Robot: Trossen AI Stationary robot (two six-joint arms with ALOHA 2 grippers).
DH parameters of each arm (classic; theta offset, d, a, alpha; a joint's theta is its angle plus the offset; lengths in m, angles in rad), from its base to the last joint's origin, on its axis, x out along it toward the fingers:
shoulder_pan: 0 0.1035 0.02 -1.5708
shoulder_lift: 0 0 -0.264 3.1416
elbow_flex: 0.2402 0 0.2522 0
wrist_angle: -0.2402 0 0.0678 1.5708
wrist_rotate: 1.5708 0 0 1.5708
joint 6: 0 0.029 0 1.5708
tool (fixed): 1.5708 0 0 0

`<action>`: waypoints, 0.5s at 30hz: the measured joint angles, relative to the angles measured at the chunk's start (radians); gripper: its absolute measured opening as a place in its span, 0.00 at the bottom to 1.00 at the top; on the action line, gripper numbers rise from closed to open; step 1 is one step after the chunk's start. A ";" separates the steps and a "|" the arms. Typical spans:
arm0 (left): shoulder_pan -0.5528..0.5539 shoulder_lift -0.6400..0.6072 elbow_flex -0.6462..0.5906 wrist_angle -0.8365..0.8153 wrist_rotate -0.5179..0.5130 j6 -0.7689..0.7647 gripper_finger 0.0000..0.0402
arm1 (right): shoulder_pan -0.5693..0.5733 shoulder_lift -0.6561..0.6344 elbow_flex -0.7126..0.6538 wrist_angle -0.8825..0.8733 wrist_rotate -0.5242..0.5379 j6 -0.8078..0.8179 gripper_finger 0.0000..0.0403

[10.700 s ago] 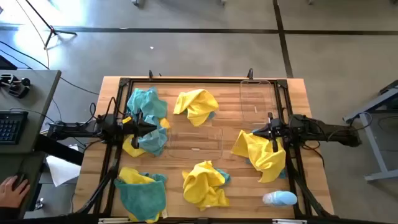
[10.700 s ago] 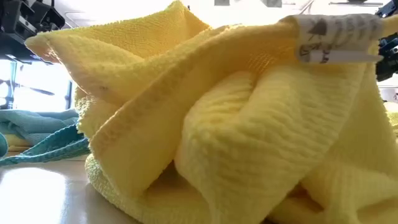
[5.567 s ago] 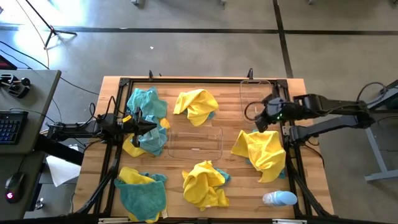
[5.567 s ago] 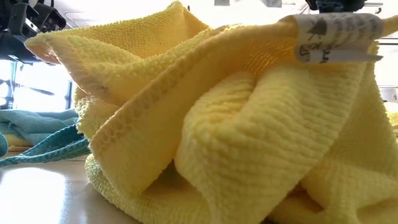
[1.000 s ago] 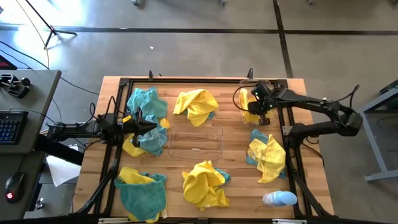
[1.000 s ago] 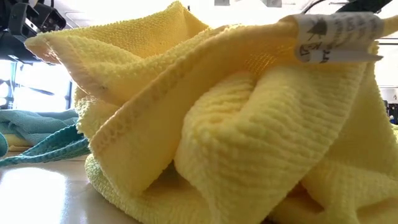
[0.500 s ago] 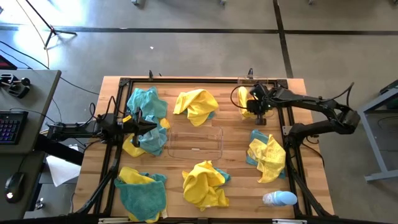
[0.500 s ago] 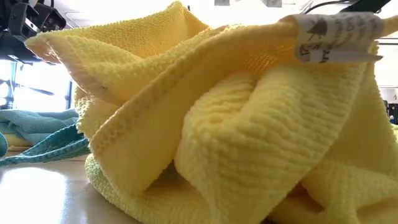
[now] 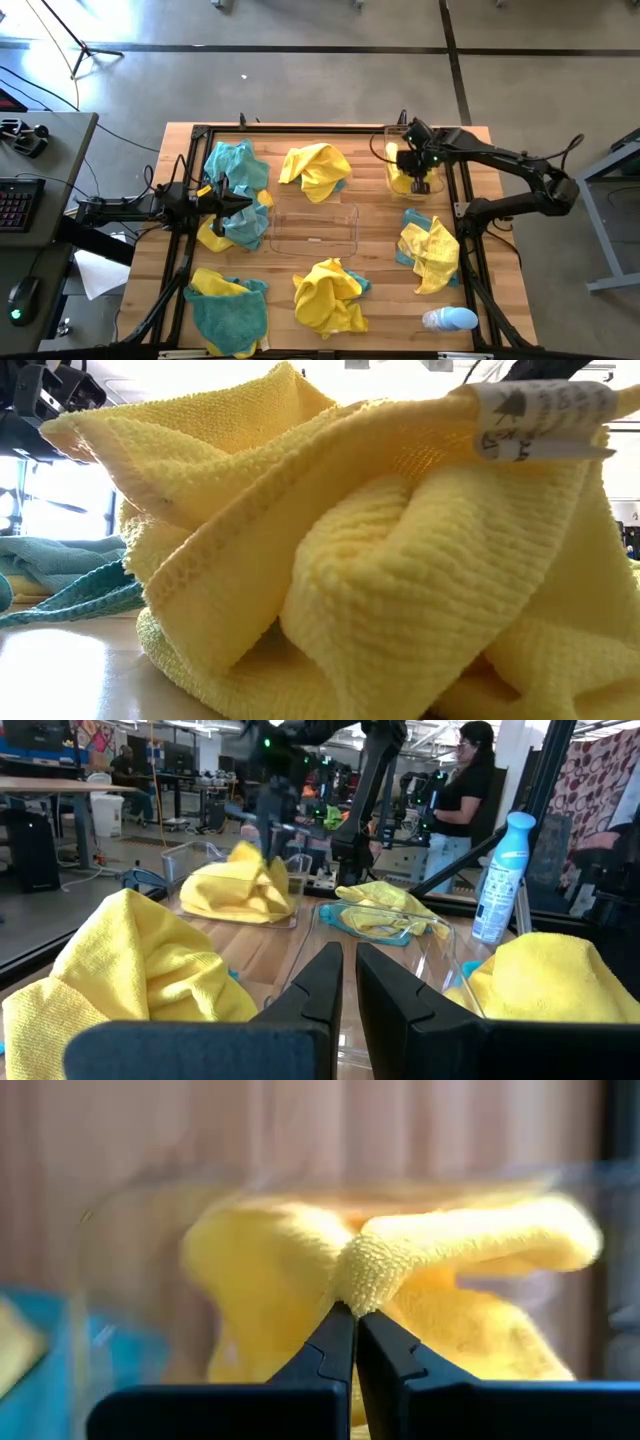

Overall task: Sort microfiber towel by color & place in baskets
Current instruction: Put the yellow towel into the top transparent bin

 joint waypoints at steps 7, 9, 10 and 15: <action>0.000 0.000 0.000 0.000 0.000 0.000 0.05 | -0.109 0.099 -0.052 0.137 -0.004 0.008 0.00; 0.000 0.000 0.000 0.000 0.000 0.000 0.05 | -0.137 0.141 -0.052 0.137 -0.018 0.023 0.00; 0.000 0.000 0.000 0.000 0.000 0.000 0.05 | -0.149 0.164 -0.052 0.137 -0.024 0.026 0.00; 0.000 0.000 0.000 0.000 0.000 0.000 0.05 | -0.178 0.276 -0.052 0.127 -0.021 0.029 0.00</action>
